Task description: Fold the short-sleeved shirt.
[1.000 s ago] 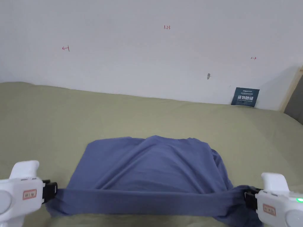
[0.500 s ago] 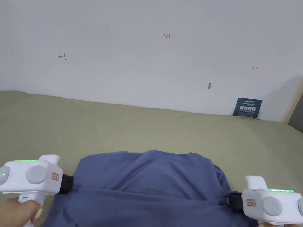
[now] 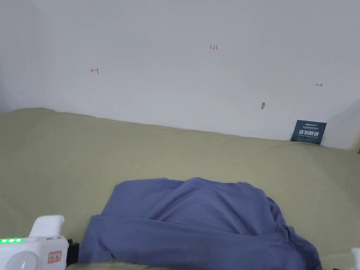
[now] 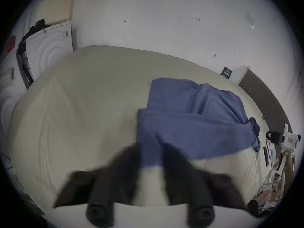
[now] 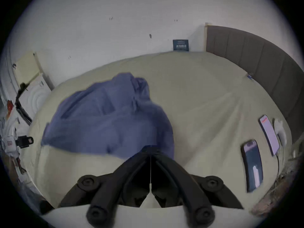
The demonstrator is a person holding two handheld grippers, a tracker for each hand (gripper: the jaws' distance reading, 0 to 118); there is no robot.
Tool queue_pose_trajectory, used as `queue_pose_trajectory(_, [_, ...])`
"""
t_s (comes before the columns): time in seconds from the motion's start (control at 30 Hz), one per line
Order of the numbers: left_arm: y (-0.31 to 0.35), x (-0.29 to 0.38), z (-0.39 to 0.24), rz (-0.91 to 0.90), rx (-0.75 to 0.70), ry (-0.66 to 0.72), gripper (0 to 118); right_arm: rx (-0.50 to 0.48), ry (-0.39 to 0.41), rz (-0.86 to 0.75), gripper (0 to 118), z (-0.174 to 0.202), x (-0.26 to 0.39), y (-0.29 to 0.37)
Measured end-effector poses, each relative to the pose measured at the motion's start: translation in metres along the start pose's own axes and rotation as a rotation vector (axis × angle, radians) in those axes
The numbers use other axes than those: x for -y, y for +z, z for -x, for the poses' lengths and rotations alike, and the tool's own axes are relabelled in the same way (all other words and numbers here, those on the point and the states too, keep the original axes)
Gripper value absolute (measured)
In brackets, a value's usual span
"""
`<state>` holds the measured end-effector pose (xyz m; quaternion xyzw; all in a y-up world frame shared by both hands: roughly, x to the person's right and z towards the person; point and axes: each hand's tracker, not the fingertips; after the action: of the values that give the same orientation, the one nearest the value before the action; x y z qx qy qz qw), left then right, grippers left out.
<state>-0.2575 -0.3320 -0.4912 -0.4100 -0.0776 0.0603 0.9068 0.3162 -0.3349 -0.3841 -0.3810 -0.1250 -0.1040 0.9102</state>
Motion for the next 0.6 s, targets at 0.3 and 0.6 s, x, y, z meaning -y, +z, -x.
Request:
queue_pose_trajectory(0.3, [-0.021,0.038,0.013,0.061,0.020,0.002,0,-0.015,0.054,0.054,0,0.010,0.051,-0.010])
queue_pose_trajectory(0.6, [-0.100,-0.027,0.031,0.056,0.060,0.158,102,-0.032,0.052,0.033,0,0.013,0.044,-0.009])
